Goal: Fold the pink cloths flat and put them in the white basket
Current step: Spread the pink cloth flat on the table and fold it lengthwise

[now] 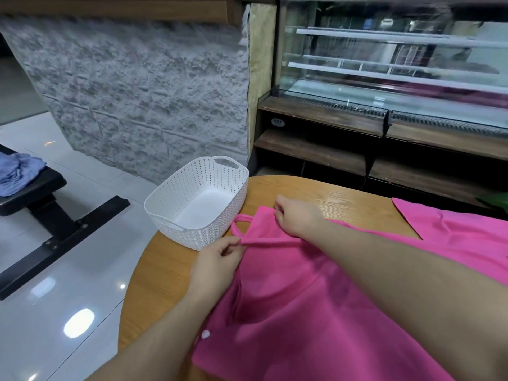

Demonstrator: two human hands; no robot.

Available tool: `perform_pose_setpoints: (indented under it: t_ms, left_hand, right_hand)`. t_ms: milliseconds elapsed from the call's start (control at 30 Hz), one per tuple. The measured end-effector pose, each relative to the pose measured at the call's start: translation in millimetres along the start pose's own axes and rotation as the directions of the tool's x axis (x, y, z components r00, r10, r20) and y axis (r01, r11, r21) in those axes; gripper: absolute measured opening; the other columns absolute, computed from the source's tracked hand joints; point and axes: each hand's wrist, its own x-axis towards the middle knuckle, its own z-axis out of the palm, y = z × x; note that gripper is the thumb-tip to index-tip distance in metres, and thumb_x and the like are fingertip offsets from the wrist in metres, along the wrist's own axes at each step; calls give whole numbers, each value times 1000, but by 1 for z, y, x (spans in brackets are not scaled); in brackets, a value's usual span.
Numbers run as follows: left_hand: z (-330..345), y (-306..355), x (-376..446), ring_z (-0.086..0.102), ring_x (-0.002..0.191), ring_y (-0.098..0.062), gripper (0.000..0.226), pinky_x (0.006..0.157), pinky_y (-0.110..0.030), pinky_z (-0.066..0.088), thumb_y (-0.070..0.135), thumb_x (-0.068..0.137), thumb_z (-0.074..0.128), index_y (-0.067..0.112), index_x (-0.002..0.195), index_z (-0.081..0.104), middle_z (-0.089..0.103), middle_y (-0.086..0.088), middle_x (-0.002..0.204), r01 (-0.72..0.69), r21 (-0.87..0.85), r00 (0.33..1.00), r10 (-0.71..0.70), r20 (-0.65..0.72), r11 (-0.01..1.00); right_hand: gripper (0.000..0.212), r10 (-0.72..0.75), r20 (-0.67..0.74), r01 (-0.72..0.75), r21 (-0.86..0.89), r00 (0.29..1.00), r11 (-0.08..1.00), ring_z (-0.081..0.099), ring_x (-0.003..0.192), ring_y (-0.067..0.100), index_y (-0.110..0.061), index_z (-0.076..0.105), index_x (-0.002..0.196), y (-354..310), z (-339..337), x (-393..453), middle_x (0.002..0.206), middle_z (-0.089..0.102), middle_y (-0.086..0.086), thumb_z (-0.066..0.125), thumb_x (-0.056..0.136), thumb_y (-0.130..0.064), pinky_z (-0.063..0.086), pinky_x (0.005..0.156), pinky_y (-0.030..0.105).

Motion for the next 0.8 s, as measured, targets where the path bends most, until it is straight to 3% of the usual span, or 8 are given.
perform_pose_setpoints:
  t_ms: [133,200,267,333,400,533,667,800]
  left_hand:
    - [2,4,14,54,64,-5,15,72,-33,45,47,85,68,33,86,74,59,18,59,43,62,999,-43,3,997]
    - [2,6,18,55,64,-4,11,70,-30,44,42,88,69,33,87,75,59,18,59,52,61,999,-51,-16,997]
    - [2,8,18,62,74,-1,11,75,-28,47,44,87,70,35,92,77,67,22,70,64,49,997,-62,-40,997]
    - [2,9,17,66,88,1,13,84,-29,51,47,85,71,41,95,77,72,26,84,70,53,996,-67,-54,996]
    - [2,9,15,65,91,4,13,88,-30,52,48,84,71,46,96,75,72,28,88,62,61,996,-58,-66,996]
    - [2,11,8,63,90,5,27,85,-27,49,57,90,60,44,111,69,70,28,83,58,126,997,-52,-51,990]
    - [-2,13,3,62,94,3,29,81,-23,45,45,101,44,37,93,72,70,23,91,41,39,999,-41,2,998]
    - [-9,14,0,64,90,3,20,78,-11,43,38,100,51,38,109,69,72,15,91,20,-53,994,-14,112,998]
  right_hand:
    - [11,30,49,-42,289,998,956,61,97,24,-25,57,100,8,-1,8,102,67,1,53,96,-35,43,77,30]
    - [22,-50,-90,83,419,995,904,56,90,16,-30,61,97,9,-11,4,94,64,-7,57,92,-50,44,81,30]
    - [36,-262,-173,309,361,949,880,52,88,10,-32,65,96,6,-24,-12,88,61,-13,57,84,-66,44,82,27]
    - [43,-438,-55,431,321,898,843,51,88,5,-36,63,100,-2,-33,-30,90,60,-17,63,76,-71,43,80,20]
    - [35,-484,91,437,306,871,846,50,81,3,-33,63,99,-7,-31,-36,84,57,-17,69,79,-62,41,73,21]
    - [19,-376,30,334,399,926,854,49,70,10,-19,57,84,-7,-19,-33,72,55,-8,59,97,-32,40,68,32]
    - [29,-142,-5,132,410,990,902,51,79,18,-24,47,73,-5,-26,-19,73,53,-10,51,100,-32,33,68,31]
    - [33,-67,100,44,221,993,974,54,85,21,-29,46,69,-5,-27,-5,84,56,-6,50,99,-41,42,70,32]
